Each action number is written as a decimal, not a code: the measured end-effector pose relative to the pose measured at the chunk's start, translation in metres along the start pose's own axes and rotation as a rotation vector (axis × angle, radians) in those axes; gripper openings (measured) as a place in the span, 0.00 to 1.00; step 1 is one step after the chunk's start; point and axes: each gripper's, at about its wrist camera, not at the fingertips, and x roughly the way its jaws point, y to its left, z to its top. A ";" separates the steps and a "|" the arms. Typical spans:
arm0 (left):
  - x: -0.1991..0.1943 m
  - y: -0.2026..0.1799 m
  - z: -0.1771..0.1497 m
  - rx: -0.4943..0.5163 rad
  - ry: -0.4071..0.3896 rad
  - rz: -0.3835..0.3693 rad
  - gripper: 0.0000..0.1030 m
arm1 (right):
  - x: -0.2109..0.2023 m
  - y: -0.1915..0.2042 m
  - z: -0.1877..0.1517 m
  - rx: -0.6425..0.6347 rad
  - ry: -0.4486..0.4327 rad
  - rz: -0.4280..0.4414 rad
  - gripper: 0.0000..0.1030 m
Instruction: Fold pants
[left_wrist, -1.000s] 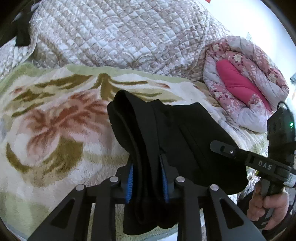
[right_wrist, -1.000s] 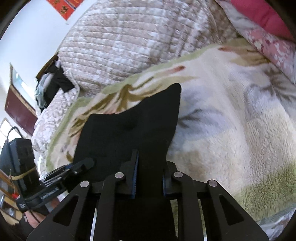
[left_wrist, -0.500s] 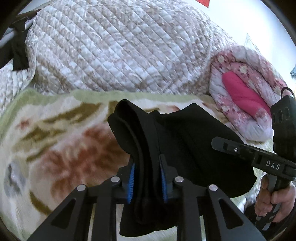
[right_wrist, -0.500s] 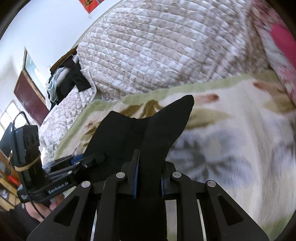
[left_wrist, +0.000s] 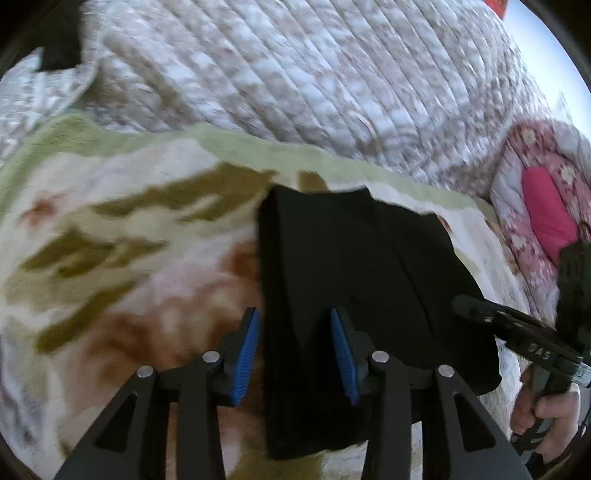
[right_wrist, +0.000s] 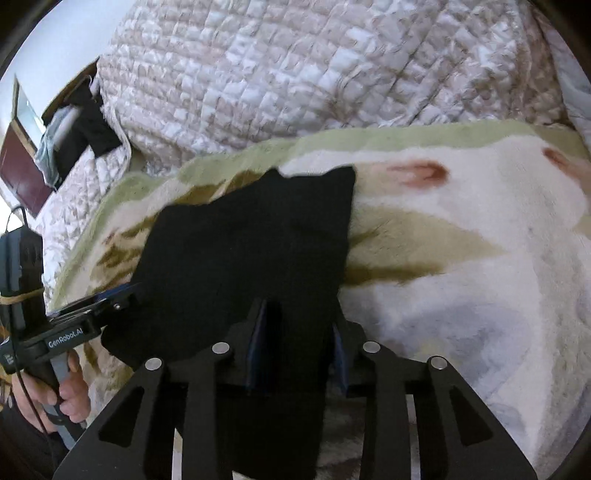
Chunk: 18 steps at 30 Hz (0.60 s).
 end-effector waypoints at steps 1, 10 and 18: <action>-0.006 0.001 0.000 -0.001 -0.017 0.019 0.42 | -0.007 -0.001 0.001 -0.004 -0.022 -0.016 0.31; -0.055 -0.035 -0.020 0.107 -0.126 0.021 0.40 | -0.038 0.045 -0.029 -0.196 -0.065 -0.010 0.22; -0.024 -0.069 -0.047 0.258 -0.066 0.087 0.40 | -0.017 0.059 -0.050 -0.270 0.003 -0.060 0.22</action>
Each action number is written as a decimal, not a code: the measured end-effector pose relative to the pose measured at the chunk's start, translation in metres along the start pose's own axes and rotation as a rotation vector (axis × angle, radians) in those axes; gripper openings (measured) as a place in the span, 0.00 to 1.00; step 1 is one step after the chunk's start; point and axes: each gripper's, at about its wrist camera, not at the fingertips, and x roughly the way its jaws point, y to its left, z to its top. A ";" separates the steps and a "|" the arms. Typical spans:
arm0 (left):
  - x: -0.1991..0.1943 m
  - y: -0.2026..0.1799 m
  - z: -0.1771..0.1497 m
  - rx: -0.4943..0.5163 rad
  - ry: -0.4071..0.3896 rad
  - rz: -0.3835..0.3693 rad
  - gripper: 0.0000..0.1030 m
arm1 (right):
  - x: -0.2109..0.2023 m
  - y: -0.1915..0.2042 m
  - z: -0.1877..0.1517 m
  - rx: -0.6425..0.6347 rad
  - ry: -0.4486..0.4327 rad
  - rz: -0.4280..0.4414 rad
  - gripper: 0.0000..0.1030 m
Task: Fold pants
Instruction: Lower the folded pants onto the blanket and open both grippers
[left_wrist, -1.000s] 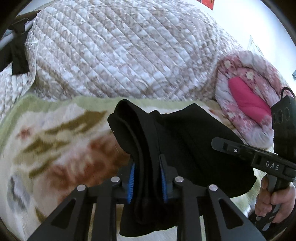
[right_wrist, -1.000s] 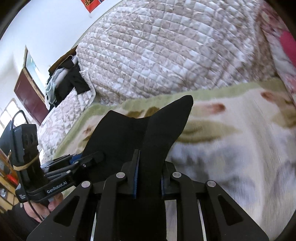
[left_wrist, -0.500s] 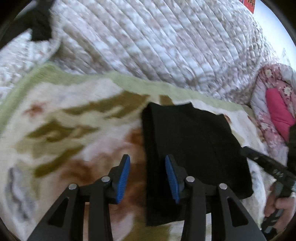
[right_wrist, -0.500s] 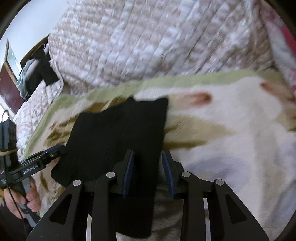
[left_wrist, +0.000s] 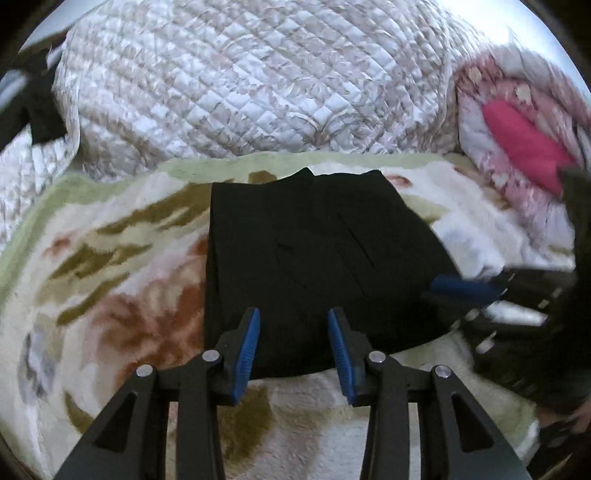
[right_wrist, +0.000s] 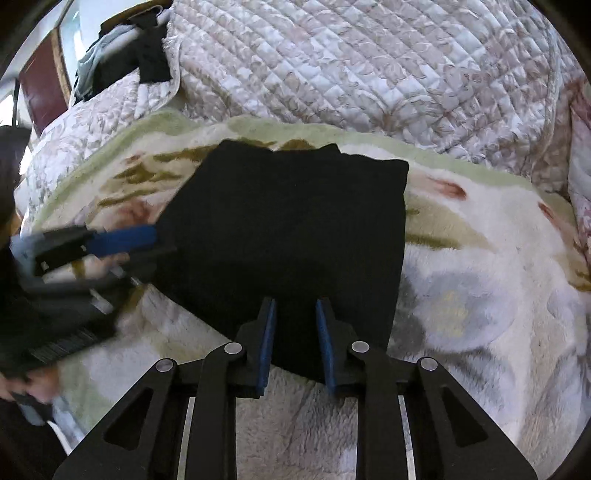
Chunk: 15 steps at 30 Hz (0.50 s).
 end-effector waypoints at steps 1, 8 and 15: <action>-0.002 0.000 0.001 0.002 -0.003 0.000 0.40 | -0.004 -0.002 -0.001 0.010 -0.016 0.004 0.22; -0.001 0.005 0.000 -0.016 -0.007 -0.012 0.40 | -0.012 -0.018 0.001 0.069 -0.069 -0.030 0.22; -0.002 0.004 -0.001 -0.032 -0.005 -0.027 0.40 | 0.001 -0.041 0.001 0.178 -0.001 -0.016 0.22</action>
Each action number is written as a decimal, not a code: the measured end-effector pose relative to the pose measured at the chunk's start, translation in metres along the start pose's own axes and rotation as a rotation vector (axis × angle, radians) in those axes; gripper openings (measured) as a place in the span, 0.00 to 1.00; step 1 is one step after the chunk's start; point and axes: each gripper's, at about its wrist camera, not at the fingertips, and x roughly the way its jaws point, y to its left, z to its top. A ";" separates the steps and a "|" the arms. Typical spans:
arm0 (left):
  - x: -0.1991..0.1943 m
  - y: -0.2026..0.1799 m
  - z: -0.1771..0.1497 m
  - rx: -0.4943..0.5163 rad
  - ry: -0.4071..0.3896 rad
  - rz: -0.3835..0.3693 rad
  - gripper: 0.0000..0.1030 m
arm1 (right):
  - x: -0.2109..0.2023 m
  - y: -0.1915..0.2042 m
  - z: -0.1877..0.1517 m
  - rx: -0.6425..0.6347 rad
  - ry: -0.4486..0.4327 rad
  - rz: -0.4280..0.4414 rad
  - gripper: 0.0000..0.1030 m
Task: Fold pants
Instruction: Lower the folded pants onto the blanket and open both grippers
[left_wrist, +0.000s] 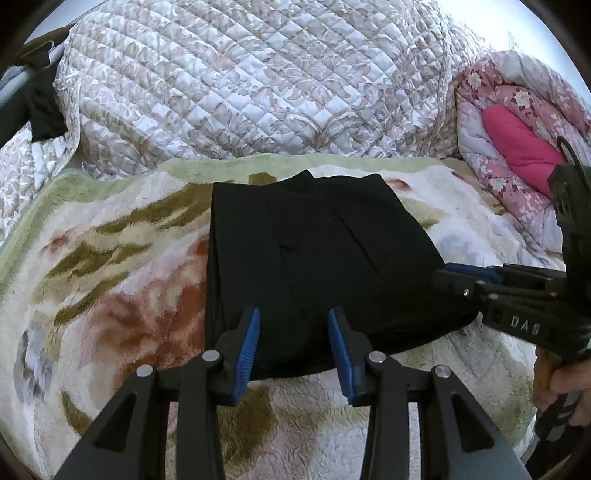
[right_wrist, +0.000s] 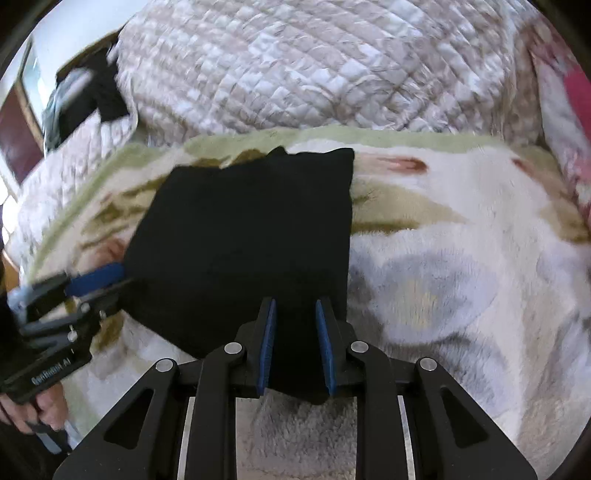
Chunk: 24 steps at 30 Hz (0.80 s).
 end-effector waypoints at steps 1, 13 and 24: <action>0.000 0.001 0.000 -0.002 0.001 -0.003 0.40 | -0.003 0.000 0.001 0.000 -0.015 -0.004 0.22; -0.022 0.000 -0.004 -0.057 -0.018 -0.002 0.40 | -0.030 0.022 -0.011 -0.064 -0.059 -0.026 0.27; -0.017 0.000 -0.035 -0.086 0.066 0.003 0.40 | -0.023 0.036 -0.053 -0.113 0.029 -0.051 0.45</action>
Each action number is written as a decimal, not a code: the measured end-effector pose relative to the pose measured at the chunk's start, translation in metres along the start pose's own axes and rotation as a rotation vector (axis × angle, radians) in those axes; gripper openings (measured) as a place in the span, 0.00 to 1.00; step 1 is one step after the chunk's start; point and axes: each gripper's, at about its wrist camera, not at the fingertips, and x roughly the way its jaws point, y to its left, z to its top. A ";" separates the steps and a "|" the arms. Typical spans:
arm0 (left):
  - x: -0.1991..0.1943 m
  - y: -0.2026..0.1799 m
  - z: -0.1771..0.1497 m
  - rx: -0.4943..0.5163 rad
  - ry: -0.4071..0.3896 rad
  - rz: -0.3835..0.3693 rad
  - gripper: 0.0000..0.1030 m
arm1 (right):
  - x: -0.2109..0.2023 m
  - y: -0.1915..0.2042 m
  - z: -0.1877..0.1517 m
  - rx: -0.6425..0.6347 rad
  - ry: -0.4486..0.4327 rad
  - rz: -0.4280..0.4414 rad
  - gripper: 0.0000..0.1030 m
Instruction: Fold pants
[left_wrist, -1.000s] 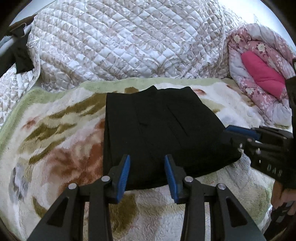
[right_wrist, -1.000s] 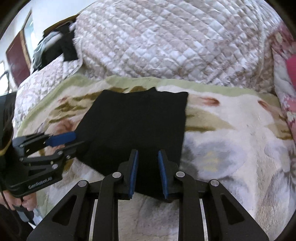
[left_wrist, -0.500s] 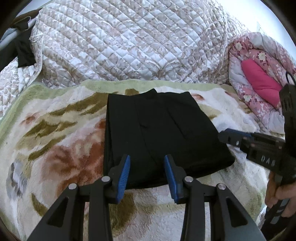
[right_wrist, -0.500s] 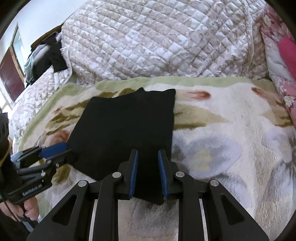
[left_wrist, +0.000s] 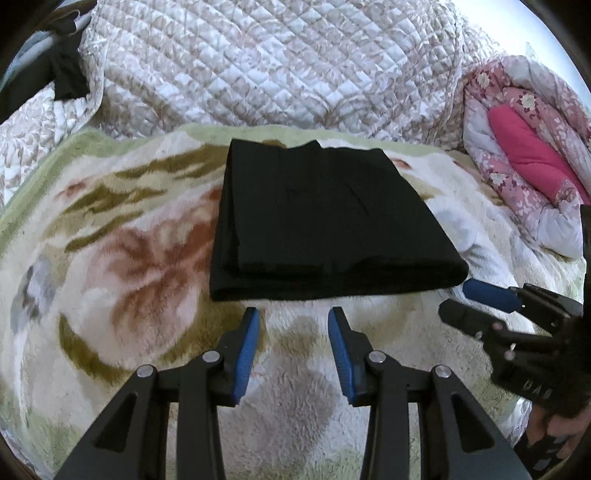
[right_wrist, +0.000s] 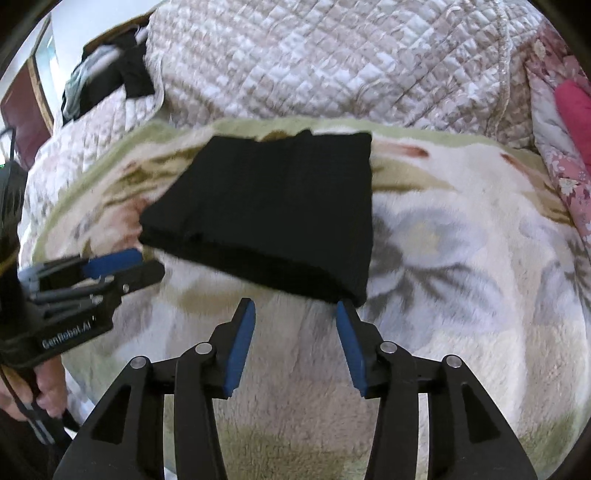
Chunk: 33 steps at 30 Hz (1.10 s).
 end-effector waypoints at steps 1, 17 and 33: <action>0.001 0.000 0.000 -0.002 0.005 0.002 0.40 | 0.001 0.000 -0.001 -0.003 0.001 -0.009 0.45; 0.014 -0.003 -0.008 0.020 0.035 0.019 0.51 | 0.013 -0.004 -0.004 0.007 0.031 -0.023 0.52; -0.014 -0.002 0.017 0.001 -0.105 -0.028 0.51 | -0.010 -0.008 0.023 0.028 -0.125 0.003 0.24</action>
